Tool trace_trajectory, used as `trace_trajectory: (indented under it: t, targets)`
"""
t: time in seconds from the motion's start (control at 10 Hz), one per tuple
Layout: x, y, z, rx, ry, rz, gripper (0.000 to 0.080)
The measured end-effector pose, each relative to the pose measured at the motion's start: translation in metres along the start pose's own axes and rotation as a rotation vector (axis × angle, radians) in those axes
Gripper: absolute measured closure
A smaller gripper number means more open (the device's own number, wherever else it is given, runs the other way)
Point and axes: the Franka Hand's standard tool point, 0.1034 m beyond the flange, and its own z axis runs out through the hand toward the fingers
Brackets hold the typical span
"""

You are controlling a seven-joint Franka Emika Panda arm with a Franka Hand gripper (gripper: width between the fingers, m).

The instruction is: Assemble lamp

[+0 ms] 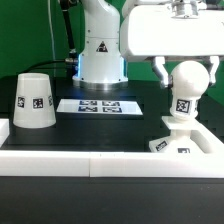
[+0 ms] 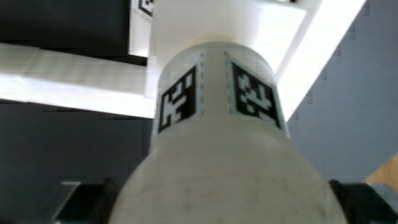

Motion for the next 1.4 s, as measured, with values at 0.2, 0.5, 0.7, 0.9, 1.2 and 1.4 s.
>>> trace_trajectory:
  t: [0.2, 0.5, 0.7, 0.9, 1.2, 1.4]
  targets:
    - [-0.007, -0.003, -0.004, -0.016, 0.065, -0.008, 0.022]
    - [-0.008, -0.003, -0.004, -0.019, 0.076, -0.009, 0.0166]
    - [-0.008, -0.003, -0.004, -0.019, 0.075, -0.009, 0.0112]
    - [-0.008, -0.002, -0.004, -0.02, 0.075, -0.009, 0.0103]
    - [-0.005, 0.001, -0.013, -0.02, 0.064, -0.012, 0.0101]
    - [-0.002, 0.004, -0.019, -0.017, 0.043, -0.013, 0.0101]
